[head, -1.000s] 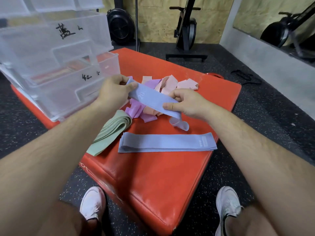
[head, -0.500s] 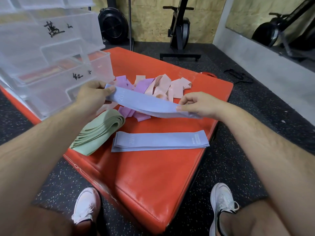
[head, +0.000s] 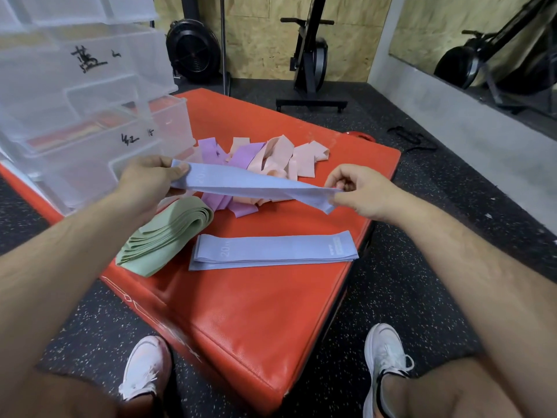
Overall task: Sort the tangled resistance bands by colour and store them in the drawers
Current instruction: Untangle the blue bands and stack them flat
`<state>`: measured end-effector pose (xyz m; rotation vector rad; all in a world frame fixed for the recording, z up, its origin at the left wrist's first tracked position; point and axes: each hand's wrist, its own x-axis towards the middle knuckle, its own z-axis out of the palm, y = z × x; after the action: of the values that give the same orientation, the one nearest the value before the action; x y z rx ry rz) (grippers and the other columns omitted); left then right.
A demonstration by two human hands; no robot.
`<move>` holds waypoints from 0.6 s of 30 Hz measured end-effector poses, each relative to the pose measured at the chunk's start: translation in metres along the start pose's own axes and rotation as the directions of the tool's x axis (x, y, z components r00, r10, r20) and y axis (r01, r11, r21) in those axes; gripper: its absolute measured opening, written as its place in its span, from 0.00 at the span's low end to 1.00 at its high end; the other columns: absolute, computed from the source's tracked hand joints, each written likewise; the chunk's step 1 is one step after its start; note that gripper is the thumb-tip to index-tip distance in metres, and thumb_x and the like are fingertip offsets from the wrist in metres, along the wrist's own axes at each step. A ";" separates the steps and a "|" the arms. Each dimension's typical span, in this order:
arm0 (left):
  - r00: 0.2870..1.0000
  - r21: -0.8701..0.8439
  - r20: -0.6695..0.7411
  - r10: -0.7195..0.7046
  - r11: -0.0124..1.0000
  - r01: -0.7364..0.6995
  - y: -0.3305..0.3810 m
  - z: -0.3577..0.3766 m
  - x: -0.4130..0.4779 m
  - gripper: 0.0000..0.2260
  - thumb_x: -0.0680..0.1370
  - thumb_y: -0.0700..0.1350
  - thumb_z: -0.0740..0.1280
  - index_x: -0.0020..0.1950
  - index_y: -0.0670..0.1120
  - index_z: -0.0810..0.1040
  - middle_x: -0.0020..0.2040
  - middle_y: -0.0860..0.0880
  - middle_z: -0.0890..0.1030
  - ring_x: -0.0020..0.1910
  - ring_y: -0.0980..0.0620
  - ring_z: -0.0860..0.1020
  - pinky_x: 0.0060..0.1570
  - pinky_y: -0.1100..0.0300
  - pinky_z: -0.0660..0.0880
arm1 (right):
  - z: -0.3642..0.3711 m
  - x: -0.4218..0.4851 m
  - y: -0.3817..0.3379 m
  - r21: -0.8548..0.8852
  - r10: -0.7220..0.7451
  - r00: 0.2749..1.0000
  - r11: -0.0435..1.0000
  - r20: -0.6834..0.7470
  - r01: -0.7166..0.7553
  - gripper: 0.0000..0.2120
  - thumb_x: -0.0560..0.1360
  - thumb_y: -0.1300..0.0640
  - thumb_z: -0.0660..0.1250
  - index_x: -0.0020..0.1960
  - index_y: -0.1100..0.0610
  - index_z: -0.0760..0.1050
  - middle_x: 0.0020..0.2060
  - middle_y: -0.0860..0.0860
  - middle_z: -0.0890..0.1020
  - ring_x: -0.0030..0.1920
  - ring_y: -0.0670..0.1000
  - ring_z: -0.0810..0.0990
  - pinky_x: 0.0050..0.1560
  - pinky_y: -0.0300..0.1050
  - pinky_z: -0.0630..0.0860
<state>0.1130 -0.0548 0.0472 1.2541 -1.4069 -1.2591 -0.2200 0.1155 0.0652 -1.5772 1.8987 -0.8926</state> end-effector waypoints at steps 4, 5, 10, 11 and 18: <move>1.000 0.006 0.009 -0.015 1.000 0.015 -0.001 0.006 -0.008 0.05 0.78 0.41 0.71 0.42 0.45 0.79 0.38 0.47 0.79 0.36 0.51 0.79 0.36 0.63 0.81 | 0.003 -0.008 0.007 -0.059 -0.056 0.985 0.997 -0.162 0.047 0.11 0.76 0.66 0.64 0.46 0.50 0.73 0.38 0.48 0.74 0.36 0.50 0.74 0.38 0.47 0.74; 1.000 0.011 0.015 -0.017 1.000 0.017 -0.001 0.008 -0.010 0.06 0.78 0.40 0.70 0.41 0.45 0.78 0.39 0.46 0.78 0.36 0.50 0.78 0.35 0.64 0.80 | 0.004 -0.011 0.006 -0.047 -0.063 0.974 0.997 -0.218 0.054 0.11 0.77 0.65 0.62 0.46 0.49 0.71 0.42 0.49 0.73 0.36 0.52 0.75 0.37 0.48 0.77; 0.999 0.014 0.033 0.028 1.000 -0.028 0.001 0.021 -0.022 0.07 0.79 0.40 0.69 0.41 0.45 0.76 0.39 0.47 0.77 0.36 0.50 0.77 0.35 0.63 0.80 | 0.009 -0.019 0.000 -0.001 -0.028 0.915 1.000 -0.403 0.031 0.10 0.80 0.63 0.53 0.52 0.49 0.65 0.53 0.47 0.71 0.37 0.50 0.84 0.34 0.43 0.79; 0.999 0.016 0.034 0.034 0.999 -0.034 0.001 0.023 -0.024 0.07 0.79 0.40 0.69 0.41 0.45 0.76 0.39 0.47 0.77 0.36 0.51 0.77 0.36 0.63 0.80 | 0.011 -0.020 0.000 0.058 0.034 0.926 0.998 -0.377 -0.013 0.10 0.81 0.63 0.52 0.52 0.48 0.64 0.53 0.49 0.72 0.36 0.50 0.85 0.34 0.42 0.77; 0.999 0.033 0.043 -0.006 0.999 0.004 -0.005 0.015 -0.030 0.08 0.77 0.38 0.71 0.40 0.44 0.75 0.38 0.45 0.78 0.37 0.47 0.78 0.38 0.58 0.82 | 0.011 -0.028 0.009 0.480 0.270 0.952 0.861 -0.145 -0.171 0.11 0.77 0.73 0.63 0.47 0.57 0.76 0.51 0.58 0.77 0.40 0.54 0.82 0.48 0.46 0.78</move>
<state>0.1034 -0.0229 0.0412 1.2605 -1.4617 -1.2777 -0.2124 0.1422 0.0507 -0.9894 1.7784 -1.3293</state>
